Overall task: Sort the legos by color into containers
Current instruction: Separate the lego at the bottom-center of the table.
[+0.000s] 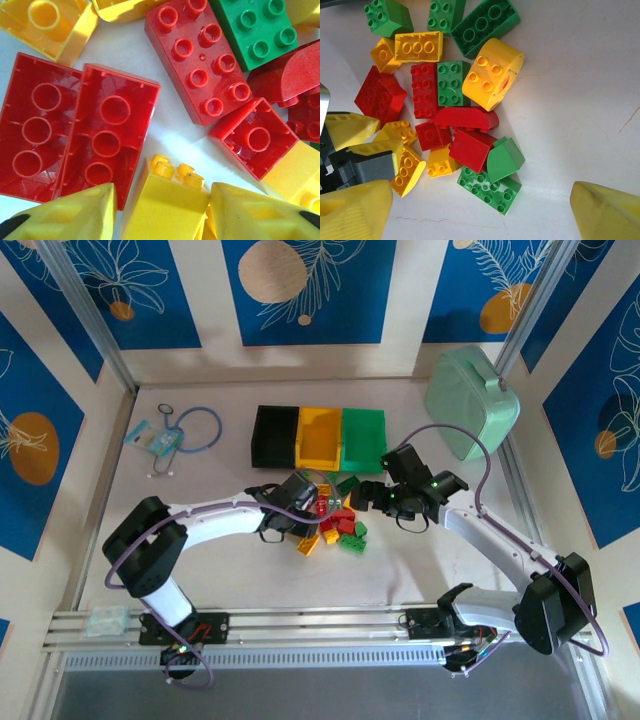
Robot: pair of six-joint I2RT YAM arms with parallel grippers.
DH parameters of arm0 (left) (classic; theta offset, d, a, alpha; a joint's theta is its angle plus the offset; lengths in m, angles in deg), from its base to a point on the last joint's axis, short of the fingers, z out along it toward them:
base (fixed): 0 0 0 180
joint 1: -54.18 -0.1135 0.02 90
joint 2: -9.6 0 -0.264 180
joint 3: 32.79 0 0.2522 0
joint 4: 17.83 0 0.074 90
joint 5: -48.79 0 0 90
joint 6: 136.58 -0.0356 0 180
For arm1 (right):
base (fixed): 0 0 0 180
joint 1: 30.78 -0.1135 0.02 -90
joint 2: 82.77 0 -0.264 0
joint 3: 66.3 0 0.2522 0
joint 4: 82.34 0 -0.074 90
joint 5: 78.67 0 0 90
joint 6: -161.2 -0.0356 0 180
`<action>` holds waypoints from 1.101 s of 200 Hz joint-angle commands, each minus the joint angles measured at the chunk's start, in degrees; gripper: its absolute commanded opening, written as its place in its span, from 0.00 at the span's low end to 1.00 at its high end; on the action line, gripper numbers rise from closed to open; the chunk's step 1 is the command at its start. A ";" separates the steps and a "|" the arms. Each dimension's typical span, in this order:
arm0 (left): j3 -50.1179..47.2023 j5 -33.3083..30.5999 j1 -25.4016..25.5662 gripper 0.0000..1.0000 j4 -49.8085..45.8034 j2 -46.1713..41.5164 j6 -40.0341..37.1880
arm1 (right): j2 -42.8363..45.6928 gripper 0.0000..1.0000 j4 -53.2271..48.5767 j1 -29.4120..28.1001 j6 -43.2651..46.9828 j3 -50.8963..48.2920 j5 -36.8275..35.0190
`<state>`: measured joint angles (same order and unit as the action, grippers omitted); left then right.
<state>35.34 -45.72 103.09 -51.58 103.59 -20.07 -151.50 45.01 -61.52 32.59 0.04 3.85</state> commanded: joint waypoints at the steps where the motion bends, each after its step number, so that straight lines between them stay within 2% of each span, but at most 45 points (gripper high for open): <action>1: -0.67 0.81 0.84 0.50 -1.02 1.23 -0.34 | 1.23 0.92 0.35 0.24 -0.42 -0.98 0.98; 21: -0.40 1.17 1.08 0.48 -1.55 1.28 -0.23 | 0.92 0.92 0.65 0.24 -0.50 -0.95 1.13; 45: -0.67 0.80 1.52 0.53 -2.20 0.72 0.12 | 0.53 0.92 0.97 0.33 -0.50 -0.97 1.33; 91: -1.45 0.01 2.14 0.56 -2.44 -0.44 0.50 | 0.77 0.92 1.62 0.35 -0.94 -2.01 1.42; 168: -1.42 -1.64 2.16 0.40 -3.87 -0.57 0.14 | 2.02 0.92 1.80 0.51 -1.47 -2.67 1.03; 220: 0.40 -2.58 2.19 0.39 -5.97 -3.41 -0.38 | 2.45 0.92 1.54 0.51 -1.58 -2.50 1.16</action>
<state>34.69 -46.94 104.73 -54.29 103.07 -19.90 -150.37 46.87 -61.39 31.73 -1.97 3.87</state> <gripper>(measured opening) 0.391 0.919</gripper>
